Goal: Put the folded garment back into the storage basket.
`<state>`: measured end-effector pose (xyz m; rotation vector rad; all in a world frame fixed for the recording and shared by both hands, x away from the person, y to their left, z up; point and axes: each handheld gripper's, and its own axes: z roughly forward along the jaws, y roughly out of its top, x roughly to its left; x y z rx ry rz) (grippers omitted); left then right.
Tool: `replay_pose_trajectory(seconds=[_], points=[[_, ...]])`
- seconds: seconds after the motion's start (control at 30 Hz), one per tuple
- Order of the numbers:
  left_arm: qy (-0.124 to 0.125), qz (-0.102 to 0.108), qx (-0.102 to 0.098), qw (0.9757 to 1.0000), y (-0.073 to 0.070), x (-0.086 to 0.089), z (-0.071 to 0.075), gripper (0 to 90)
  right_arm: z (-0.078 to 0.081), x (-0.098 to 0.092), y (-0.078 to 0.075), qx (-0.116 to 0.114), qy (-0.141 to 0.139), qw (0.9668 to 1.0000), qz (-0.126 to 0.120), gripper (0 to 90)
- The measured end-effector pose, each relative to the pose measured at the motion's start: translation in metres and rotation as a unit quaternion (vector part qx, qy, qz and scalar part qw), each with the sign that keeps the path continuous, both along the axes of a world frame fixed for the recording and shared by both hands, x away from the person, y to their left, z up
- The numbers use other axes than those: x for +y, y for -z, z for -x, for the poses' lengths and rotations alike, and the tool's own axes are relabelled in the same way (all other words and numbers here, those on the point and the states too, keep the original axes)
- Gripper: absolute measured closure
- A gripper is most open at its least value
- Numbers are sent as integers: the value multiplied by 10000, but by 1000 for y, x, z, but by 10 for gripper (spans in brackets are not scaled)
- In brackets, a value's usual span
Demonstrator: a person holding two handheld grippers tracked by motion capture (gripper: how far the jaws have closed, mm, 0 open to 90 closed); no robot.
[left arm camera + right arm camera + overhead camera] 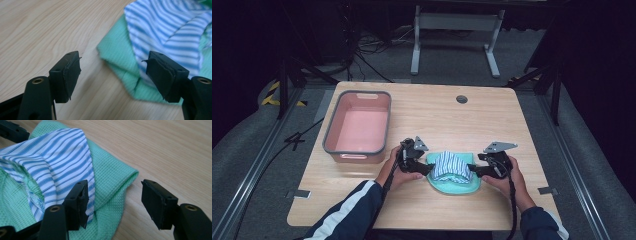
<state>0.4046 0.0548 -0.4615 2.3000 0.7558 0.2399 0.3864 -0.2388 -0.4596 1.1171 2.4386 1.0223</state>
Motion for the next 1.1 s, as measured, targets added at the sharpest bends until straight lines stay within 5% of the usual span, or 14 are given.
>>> replay_pose_trajectory(seconds=[0.3, 0.43, 0.63, 0.73, 0.83, 1.1], points=[[82, -192, 118, 9997, 9, -10, 0, 228, -2, 9, 12, 269, -52, 9995, 156, 342], [103, -102, 191, 9997, 13, -11, 0, 198, -1, 10, 13, 192, -31, 9997, 167, 332], [203, -13, 87, 9998, 16, -10, 2, 206, 5, 14, 12, 174, -163, 9997, 107, 538], [458, 83, 92, 9989, 14, -9, 4, 388, 7, 16, 11, 233, -194, 9995, 112, 647], [452, 206, 138, 9987, 14, -8, 4, 559, 10, 18, 11, 273, -249, 9993, 51, 752], [563, 271, 210, 9978, 13, -8, 3, 776, 15, 20, 10, 184, -214, 9996, 70, 800]])
